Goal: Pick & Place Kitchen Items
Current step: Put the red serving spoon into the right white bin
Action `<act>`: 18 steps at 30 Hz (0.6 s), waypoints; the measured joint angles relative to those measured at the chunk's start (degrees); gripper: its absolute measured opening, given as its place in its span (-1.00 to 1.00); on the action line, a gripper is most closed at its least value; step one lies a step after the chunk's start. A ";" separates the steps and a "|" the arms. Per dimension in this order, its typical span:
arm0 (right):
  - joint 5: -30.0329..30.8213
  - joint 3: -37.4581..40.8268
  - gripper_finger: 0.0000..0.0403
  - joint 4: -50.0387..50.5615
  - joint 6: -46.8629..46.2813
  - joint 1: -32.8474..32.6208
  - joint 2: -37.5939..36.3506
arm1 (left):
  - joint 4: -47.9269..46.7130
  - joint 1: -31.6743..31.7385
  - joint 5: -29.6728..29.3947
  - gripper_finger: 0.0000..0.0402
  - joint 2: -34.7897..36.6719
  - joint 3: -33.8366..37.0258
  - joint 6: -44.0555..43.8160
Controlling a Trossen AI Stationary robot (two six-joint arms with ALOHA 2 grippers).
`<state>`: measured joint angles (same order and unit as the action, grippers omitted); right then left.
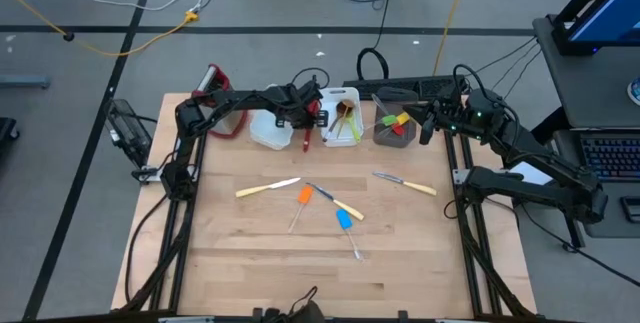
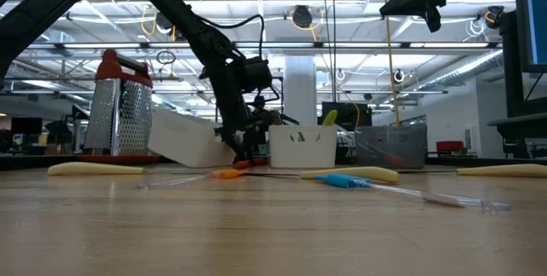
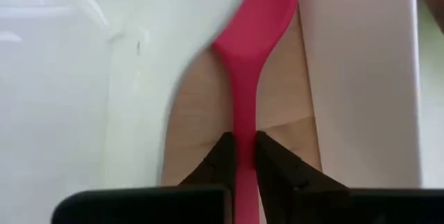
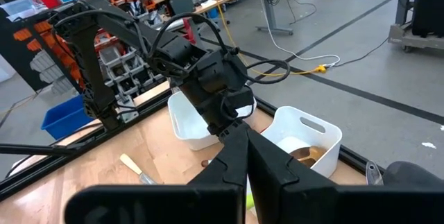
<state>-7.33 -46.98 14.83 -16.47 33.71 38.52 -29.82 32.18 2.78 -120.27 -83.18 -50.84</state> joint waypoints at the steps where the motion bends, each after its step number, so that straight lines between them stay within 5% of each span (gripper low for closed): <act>1: 0.00 -0.02 -1.00 0.00 0.00 0.00 0.00 | -0.01 0.00 0.08 -0.86 0.01 0.00 -0.30; 18: 0.07 -0.02 -1.00 -0.02 0.02 0.00 0.02 | -0.50 -0.07 -0.78 -0.93 12.64 0.04 -3.15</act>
<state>-7.27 -47.00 14.81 -16.45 33.71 38.54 -30.32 32.12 2.00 -107.63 -83.13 -53.98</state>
